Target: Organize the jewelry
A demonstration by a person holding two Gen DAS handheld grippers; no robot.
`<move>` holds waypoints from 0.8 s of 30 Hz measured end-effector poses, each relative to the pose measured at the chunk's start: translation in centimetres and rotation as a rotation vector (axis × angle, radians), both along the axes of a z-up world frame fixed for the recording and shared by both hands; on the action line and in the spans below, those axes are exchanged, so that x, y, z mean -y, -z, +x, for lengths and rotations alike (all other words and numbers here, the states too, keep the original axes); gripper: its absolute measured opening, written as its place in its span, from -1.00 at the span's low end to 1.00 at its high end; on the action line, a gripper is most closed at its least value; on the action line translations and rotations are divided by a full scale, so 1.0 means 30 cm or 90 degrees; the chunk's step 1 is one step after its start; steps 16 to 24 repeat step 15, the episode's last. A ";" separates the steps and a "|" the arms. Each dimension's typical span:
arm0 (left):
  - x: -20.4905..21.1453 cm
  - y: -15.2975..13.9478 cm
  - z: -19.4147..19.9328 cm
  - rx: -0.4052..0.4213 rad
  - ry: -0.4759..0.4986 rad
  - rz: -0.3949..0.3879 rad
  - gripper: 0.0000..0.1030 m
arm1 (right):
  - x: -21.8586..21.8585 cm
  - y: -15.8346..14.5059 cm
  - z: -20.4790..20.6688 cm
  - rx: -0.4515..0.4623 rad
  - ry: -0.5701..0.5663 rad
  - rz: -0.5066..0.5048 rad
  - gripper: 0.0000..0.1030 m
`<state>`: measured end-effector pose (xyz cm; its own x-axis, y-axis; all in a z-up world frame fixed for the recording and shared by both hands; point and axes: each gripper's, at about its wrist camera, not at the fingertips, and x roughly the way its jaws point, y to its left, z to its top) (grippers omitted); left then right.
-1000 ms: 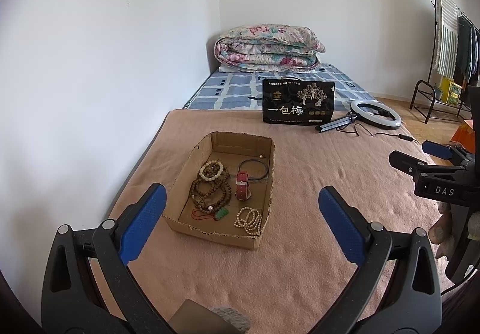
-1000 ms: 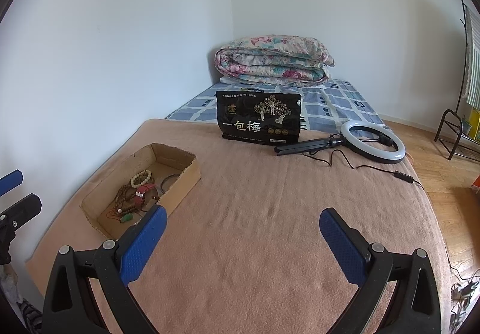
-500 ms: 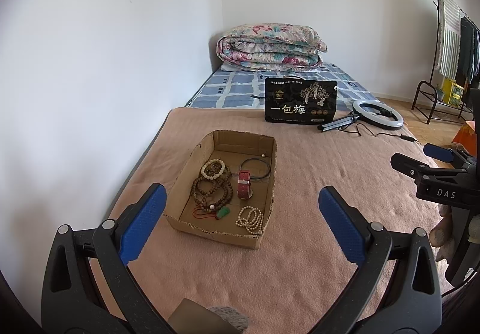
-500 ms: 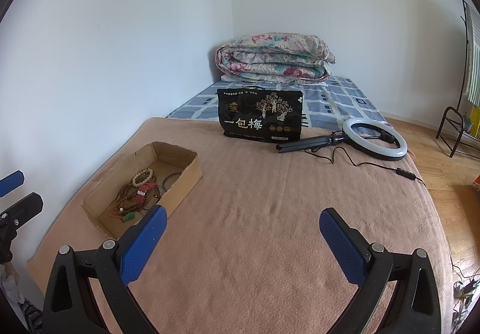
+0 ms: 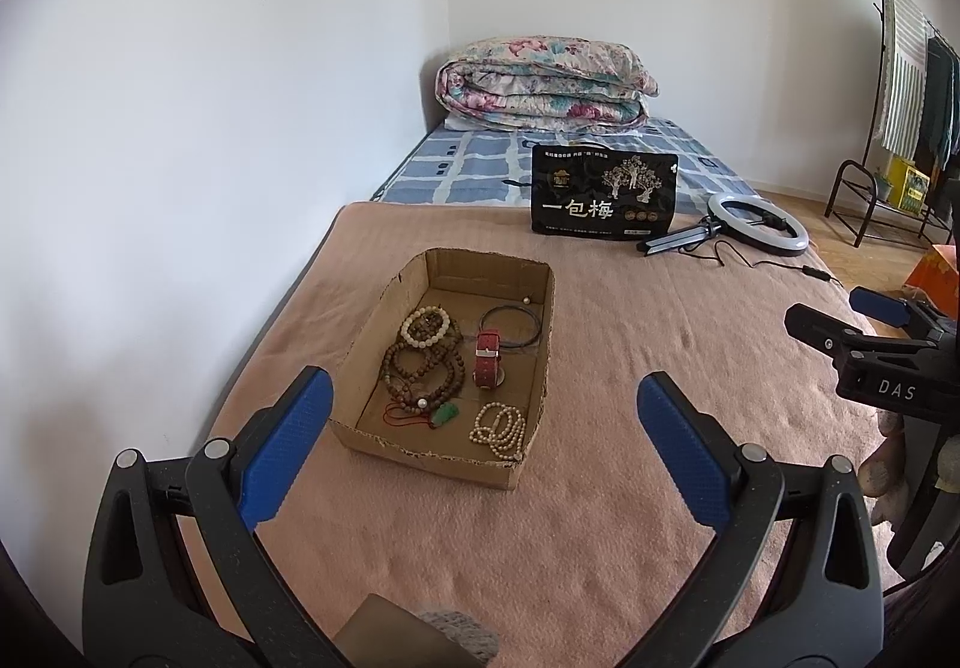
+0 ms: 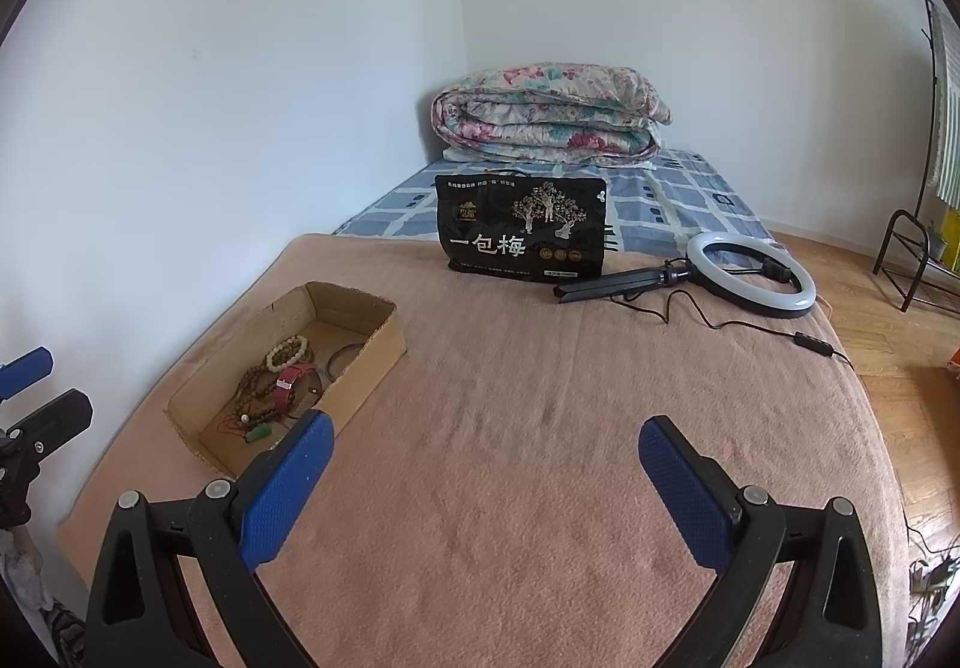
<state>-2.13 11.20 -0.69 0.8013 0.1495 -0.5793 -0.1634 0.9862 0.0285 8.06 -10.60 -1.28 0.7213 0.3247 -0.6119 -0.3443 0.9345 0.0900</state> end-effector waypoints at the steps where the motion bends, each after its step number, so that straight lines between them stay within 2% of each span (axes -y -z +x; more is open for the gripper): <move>1: -0.007 0.005 0.002 -0.002 -0.001 -0.004 1.00 | -0.001 0.001 0.000 0.000 -0.001 0.000 0.99; 24: 0.008 0.004 -0.027 -0.005 -0.013 -0.002 1.00 | 0.000 0.008 -0.002 -0.006 0.001 0.003 0.99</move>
